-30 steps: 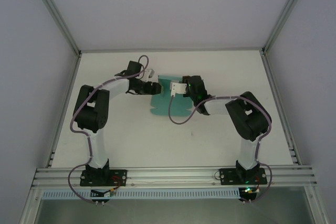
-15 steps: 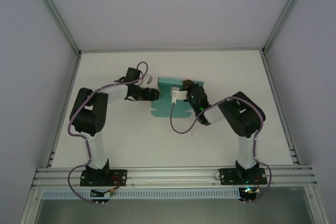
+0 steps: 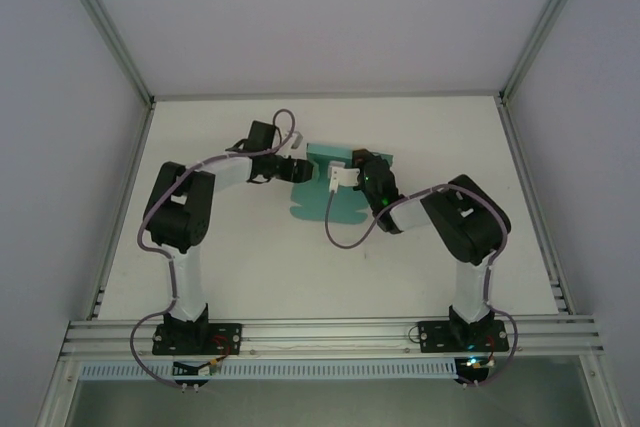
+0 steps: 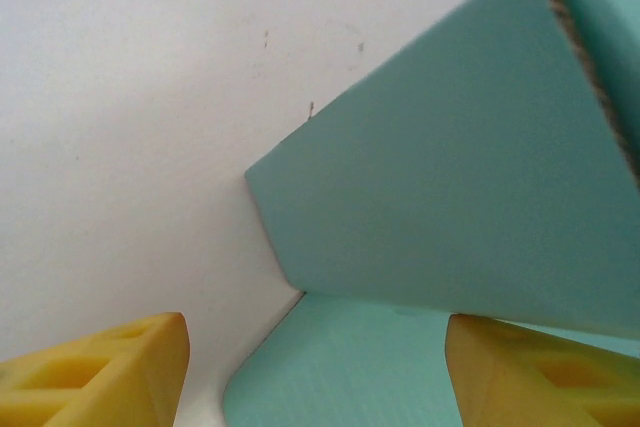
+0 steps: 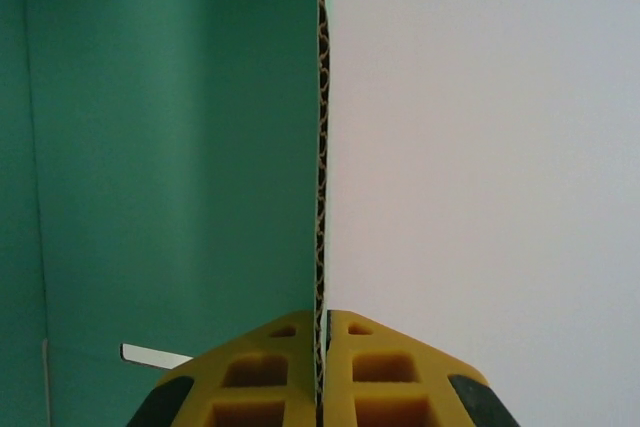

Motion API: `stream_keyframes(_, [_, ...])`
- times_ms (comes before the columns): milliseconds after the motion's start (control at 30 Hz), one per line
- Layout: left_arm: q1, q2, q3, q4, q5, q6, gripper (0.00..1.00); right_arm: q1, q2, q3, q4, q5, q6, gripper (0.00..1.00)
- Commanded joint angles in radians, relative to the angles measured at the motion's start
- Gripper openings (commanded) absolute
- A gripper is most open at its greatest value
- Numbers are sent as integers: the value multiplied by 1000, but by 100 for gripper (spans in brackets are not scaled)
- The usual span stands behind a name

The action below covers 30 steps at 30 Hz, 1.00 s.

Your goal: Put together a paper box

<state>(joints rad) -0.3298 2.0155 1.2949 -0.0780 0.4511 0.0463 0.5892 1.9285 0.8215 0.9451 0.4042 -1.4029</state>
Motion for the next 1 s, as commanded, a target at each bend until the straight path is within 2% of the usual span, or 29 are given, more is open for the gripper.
stream_keyframes(0, [-46, -6, -41, 161, -2, 1, 68, 4, 43, -10, -323, -57, 33, 0])
stream_keyframes(100, [-48, 0, -108, 398, -14, -120, 73, 0, 54, 3, -355, -68, 29, 0])
stream_keyframes(200, [-50, 35, -98, 503, -19, -155, 74, -6, 42, 22, -410, -94, 59, 0])
stream_keyframes(433, [-56, 81, 25, 390, 15, -127, 74, -8, 9, 58, -570, -143, 79, 0])
stream_keyframes(600, [-60, 76, 36, 415, 100, -129, 74, -9, 11, 87, -638, -180, 89, 0])
stream_keyframes(733, [-64, 106, 92, 364, 160, -131, 40, -11, 4, 101, -659, -195, 119, 0])
stream_keyframes(867, [-69, 41, 30, 396, 111, -129, 28, -11, -33, 105, -691, -217, 167, 0])
stream_keyframes(967, [-72, -36, -55, 459, 74, -152, 28, -9, -75, 104, -712, -230, 195, 0])
